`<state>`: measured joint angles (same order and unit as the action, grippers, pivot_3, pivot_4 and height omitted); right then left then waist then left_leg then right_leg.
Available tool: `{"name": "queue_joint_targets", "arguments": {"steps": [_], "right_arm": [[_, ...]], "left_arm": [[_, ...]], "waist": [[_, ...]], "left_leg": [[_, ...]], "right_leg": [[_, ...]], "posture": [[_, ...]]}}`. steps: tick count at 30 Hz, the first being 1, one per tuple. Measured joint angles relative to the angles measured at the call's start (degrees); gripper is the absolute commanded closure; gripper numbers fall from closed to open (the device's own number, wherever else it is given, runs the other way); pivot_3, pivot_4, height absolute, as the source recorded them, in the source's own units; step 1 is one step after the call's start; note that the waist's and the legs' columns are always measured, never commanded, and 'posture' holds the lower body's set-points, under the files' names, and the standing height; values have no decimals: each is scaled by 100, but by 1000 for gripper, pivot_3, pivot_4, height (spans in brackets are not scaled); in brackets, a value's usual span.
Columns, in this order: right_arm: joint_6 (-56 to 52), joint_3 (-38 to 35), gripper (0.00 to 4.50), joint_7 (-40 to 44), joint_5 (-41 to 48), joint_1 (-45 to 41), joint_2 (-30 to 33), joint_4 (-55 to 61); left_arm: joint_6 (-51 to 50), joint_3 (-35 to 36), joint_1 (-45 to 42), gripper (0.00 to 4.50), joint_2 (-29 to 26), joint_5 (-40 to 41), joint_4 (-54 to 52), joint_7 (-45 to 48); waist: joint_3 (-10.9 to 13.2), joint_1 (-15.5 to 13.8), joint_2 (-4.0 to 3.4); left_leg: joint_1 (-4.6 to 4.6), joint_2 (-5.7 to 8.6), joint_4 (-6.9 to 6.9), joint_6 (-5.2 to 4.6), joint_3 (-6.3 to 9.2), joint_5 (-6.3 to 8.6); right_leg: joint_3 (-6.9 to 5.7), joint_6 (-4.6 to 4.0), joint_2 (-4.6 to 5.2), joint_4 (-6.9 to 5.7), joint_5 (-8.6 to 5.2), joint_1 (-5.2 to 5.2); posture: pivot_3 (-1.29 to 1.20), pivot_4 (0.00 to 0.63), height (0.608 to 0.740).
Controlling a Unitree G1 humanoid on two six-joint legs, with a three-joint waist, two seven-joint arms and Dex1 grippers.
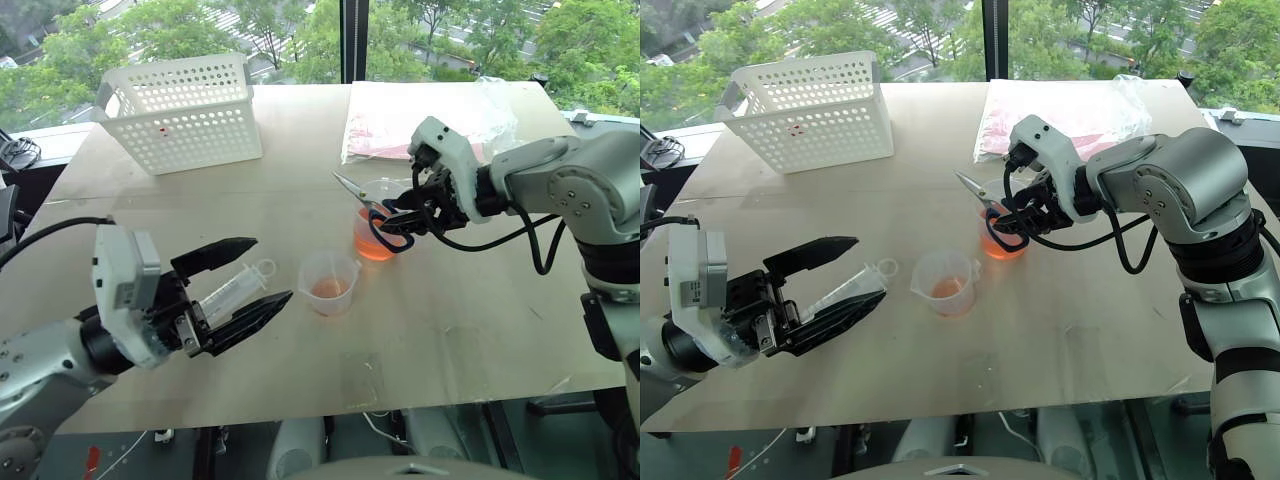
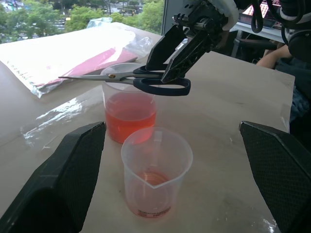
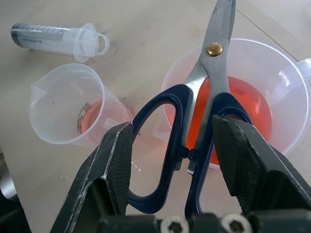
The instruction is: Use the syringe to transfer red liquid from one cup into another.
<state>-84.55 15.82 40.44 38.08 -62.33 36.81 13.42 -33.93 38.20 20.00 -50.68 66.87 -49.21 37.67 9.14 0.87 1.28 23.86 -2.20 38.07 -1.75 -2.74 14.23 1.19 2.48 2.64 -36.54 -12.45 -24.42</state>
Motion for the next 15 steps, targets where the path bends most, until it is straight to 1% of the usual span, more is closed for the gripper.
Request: {"name": "queue_joint_targets", "arguments": {"steps": [15], "right_arm": [[145, 199, 1715, 67, -196, 100, 44, -5]], "left_arm": [[2, -10, 33, 0, 37, -29, -81, -8]], "waist": [[0, 0, 0]], "left_leg": [[0, 0, 0, 0, 1, 0]], "right_leg": [[1, 0, 0, 0, 0, -1]], "posture": [[0, 150, 740]]}}
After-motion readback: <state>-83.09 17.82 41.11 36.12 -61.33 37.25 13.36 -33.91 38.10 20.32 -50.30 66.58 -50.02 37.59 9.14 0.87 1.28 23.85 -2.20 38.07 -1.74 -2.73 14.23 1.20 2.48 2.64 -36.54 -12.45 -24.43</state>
